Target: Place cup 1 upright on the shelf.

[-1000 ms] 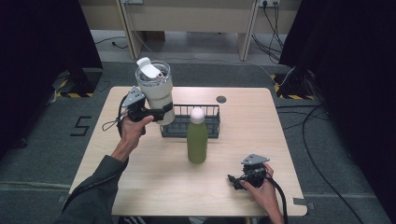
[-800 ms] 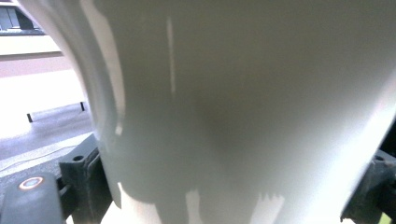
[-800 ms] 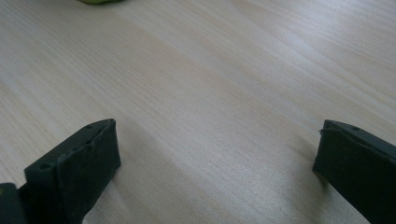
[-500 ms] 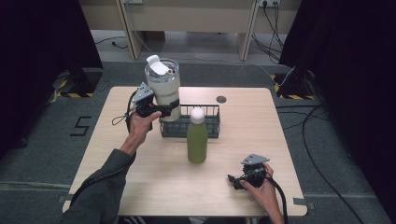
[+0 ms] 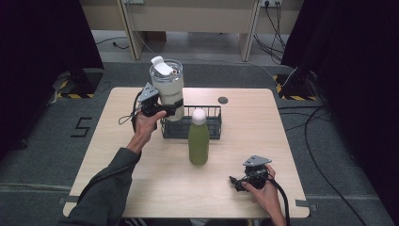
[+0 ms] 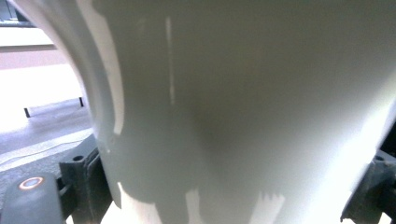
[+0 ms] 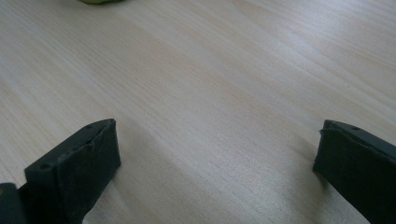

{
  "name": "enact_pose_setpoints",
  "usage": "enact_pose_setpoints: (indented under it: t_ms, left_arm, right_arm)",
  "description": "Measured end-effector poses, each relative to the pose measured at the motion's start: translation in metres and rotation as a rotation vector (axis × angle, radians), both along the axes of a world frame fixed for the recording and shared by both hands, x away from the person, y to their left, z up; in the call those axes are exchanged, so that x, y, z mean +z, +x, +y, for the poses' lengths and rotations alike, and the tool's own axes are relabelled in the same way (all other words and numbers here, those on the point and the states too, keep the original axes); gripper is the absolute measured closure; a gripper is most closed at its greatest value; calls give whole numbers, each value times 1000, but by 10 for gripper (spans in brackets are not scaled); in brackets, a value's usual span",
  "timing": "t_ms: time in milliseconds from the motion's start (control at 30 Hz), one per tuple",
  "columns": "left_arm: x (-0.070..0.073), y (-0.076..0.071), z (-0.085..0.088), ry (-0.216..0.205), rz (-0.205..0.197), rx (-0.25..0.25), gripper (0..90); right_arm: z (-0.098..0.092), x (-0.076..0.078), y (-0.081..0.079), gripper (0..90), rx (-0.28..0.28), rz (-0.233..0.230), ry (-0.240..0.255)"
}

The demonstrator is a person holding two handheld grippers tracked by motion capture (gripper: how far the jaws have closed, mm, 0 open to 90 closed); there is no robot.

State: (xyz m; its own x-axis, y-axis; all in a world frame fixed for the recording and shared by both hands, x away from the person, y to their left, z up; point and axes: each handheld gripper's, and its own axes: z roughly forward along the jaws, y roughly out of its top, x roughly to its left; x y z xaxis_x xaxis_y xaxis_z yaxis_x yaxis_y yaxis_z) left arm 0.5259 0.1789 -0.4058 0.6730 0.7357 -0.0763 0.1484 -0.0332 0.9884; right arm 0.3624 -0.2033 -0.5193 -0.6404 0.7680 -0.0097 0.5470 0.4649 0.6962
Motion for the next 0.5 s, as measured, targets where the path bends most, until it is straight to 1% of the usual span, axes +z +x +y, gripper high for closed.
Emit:
enact_pose_setpoints:
  t_ms: [67,167,233,267,500]
  left_arm:
    - [-2,1,-2,4,-2,2,111]
    - [-5,4,-4,2,10,0,111]
    - [-7,5,-5,10,10,-1,110]
    - [-10,6,-6,21,7,-1,110]
    - [-19,9,-9,17,18,-2,110]
  right_arm:
    - [0,0,0,4,0,0,0]
    - [0,0,0,4,0,0,0]
    - [0,0,0,4,0,0,0]
    - [0,0,0,3,1,0,0]
    - [0,0,0,3,1,0,0]
